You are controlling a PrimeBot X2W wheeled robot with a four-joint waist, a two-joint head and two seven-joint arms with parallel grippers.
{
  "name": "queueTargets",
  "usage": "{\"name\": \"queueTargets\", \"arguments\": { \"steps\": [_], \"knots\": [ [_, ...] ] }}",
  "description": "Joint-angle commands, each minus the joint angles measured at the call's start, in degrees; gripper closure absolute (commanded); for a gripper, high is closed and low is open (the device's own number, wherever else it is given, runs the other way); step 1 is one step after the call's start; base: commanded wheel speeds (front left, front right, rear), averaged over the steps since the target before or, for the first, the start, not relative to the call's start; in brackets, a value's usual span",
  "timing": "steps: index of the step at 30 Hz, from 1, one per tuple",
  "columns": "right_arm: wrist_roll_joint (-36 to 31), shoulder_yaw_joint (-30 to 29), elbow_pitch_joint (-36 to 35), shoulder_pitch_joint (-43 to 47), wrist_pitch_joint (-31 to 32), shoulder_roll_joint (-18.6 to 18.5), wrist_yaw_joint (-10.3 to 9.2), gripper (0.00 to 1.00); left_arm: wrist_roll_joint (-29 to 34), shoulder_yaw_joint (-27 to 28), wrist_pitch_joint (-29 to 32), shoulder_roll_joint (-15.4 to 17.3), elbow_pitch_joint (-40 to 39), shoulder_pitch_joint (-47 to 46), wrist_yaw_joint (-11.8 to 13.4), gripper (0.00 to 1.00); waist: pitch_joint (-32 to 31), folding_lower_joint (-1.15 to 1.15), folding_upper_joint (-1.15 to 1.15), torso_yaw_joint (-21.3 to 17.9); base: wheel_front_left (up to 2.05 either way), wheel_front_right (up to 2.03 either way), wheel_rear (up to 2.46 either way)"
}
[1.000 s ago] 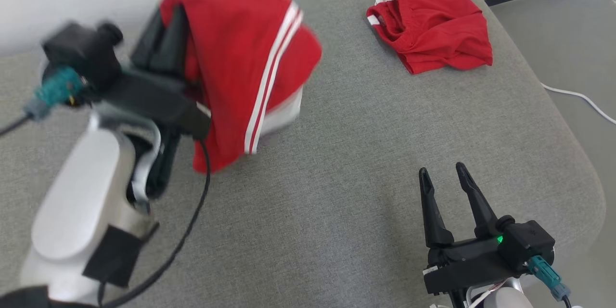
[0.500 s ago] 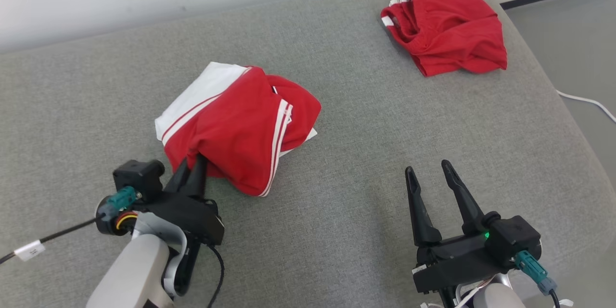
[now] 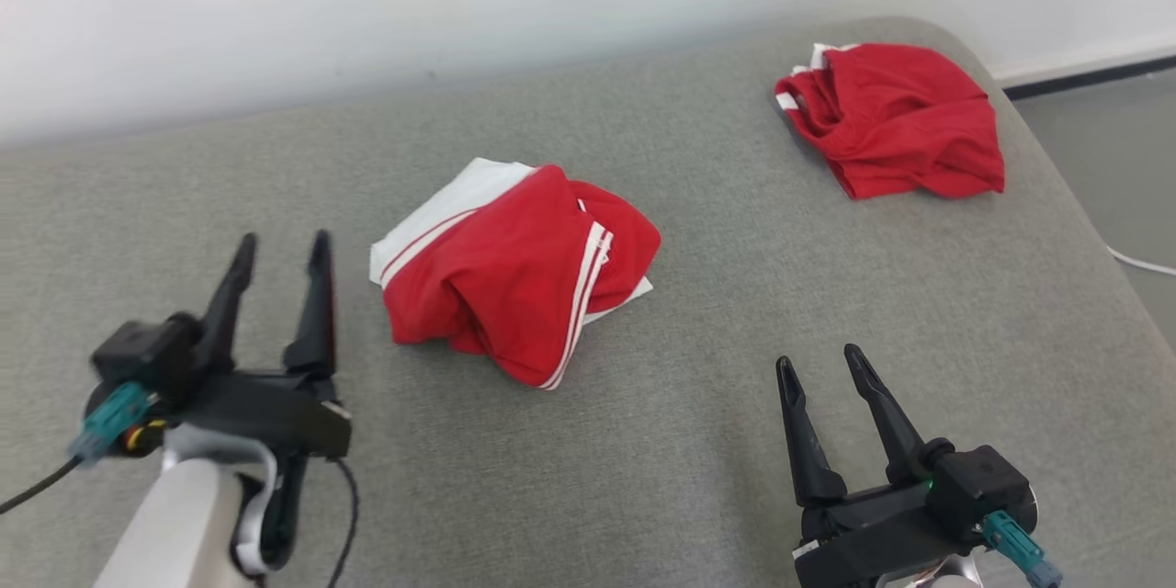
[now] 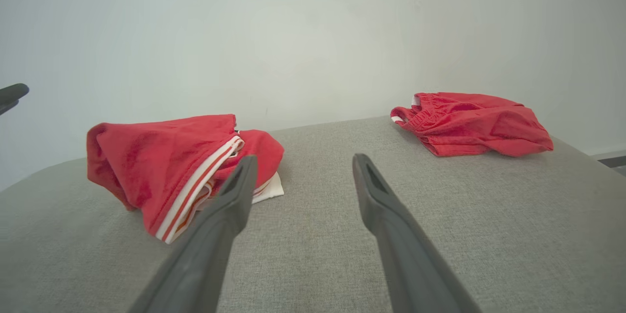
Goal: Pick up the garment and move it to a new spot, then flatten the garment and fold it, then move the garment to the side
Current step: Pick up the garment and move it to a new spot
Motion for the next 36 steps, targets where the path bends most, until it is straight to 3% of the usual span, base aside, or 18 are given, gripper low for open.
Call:
{"name": "queueTargets", "arguments": {
  "steps": [1,7,14,20,24,36],
  "knots": [
    [-0.4,-0.4,-0.1,1.0,0.0,0.1,-0.14,0.0,1.3,1.7,-0.2,0.7,-1.9,2.1,0.6,0.0,-1.7,0.0,0.0,1.8,0.0,0.0,0.0],
    [-0.6,-1.1,-0.2,1.4,0.0,0.1,-0.14,0.0,5.9,6.4,-0.2,2.2,-7.5,8.2,2.3,0.0,-3.0,0.0,0.0,3.2,0.0,0.0,0.0],
    [-0.8,-2.8,-0.8,2.2,0.0,0.1,-0.14,0.0,13.9,15.2,-0.2,-0.1,-15.5,18.2,2.8,0.0,-4.1,0.0,0.0,4.5,0.0,0.0,0.0],
    [-0.6,-3.4,-1.1,2.2,0.0,0.1,-0.14,0.0,19.7,22.0,-0.2,-6.1,-19.2,26.7,0.8,0.0,-4.4,0.0,0.0,5.1,0.0,0.0,0.0],
    [-0.7,-3.1,-1.0,2.7,0.0,0.1,-0.14,0.0,23.2,23.5,-0.2,-9.0,-17.6,30.2,-1.8,0.0,-4.4,0.0,0.0,5.7,0.0,0.0,0.0],
    [-0.2,-2.5,-0.1,3.0,0.0,0.1,-0.15,0.0,29.3,25.8,-0.2,-11.5,-16.0,31.9,-3.9,0.0,-4.3,0.0,0.0,7.5,0.0,0.0,0.0]
  ]
}}
